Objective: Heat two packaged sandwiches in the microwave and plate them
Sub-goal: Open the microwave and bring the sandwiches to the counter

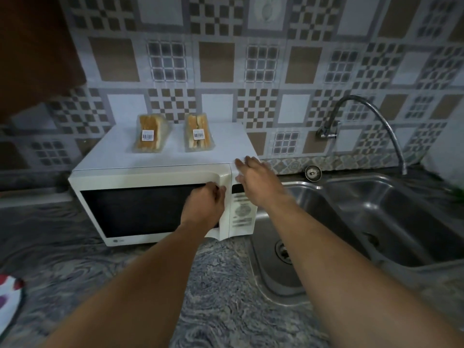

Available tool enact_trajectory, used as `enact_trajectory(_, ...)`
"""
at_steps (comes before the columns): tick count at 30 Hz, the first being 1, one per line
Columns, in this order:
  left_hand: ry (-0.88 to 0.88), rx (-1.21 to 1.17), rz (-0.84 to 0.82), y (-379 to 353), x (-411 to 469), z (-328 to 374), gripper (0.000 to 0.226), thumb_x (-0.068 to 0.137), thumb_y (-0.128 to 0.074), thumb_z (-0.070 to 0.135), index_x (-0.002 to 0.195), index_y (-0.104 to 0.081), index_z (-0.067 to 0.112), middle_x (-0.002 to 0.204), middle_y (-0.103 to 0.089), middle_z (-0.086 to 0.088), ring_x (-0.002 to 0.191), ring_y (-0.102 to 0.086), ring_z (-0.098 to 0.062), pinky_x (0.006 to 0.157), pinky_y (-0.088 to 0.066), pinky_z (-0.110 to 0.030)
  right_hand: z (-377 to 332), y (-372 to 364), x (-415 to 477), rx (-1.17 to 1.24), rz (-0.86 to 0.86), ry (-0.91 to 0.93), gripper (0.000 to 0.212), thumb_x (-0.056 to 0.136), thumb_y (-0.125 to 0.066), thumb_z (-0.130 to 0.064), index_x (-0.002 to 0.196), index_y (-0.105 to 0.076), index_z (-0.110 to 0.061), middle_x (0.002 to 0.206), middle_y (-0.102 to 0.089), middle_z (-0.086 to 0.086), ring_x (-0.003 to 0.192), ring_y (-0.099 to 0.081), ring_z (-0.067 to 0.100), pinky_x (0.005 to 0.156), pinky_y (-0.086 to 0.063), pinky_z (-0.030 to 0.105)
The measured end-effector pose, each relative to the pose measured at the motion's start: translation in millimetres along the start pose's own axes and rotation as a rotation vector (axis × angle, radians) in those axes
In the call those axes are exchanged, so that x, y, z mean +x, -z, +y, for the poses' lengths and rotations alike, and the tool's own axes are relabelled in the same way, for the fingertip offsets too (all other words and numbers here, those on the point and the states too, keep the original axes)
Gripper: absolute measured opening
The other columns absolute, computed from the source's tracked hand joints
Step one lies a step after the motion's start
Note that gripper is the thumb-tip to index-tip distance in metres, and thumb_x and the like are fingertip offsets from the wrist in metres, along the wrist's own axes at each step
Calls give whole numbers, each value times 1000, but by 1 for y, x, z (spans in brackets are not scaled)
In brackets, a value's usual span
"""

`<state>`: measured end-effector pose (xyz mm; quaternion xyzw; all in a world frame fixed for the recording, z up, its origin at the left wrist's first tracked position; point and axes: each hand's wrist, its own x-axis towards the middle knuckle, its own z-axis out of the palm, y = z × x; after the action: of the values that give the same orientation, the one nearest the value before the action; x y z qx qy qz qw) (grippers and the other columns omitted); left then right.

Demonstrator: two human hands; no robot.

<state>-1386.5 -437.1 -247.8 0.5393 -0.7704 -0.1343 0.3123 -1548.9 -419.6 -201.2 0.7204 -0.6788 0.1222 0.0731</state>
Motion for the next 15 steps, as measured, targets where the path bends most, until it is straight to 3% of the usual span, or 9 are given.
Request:
enact_trajectory(7, 186, -134, 54, -7, 4, 10, 25, 95, -56, 43, 83, -60, 20, 67, -66, 0, 69, -61, -17, 65, -40, -23, 11, 1, 1, 14, 15, 80, 52, 108, -40, -27, 155, -29, -10, 163, -25, 13, 149, -24, 26, 119, -19, 37)
enact_trajectory(12, 340, -220, 17, -25, -5, 25, 43, 100, -46, 44, 73, -54, 12, 66, -59, -6, 67, -56, -23, 63, -37, -29, 18, 6, 5, 15, 39, 112, 44, 107, -42, -29, 148, -42, -14, 148, -46, 9, 133, -47, 29, 99, -43, 41)
enact_trajectory(15, 410, -276, 10, -35, -10, 29, 40, 100, -50, 38, 71, -55, 11, 66, -58, -8, 70, -58, -27, 65, -40, -28, 20, 3, 7, 26, 34, 118, 41, 105, -45, -29, 143, -48, -13, 139, -53, 10, 125, -53, 31, 91, -48, 42)
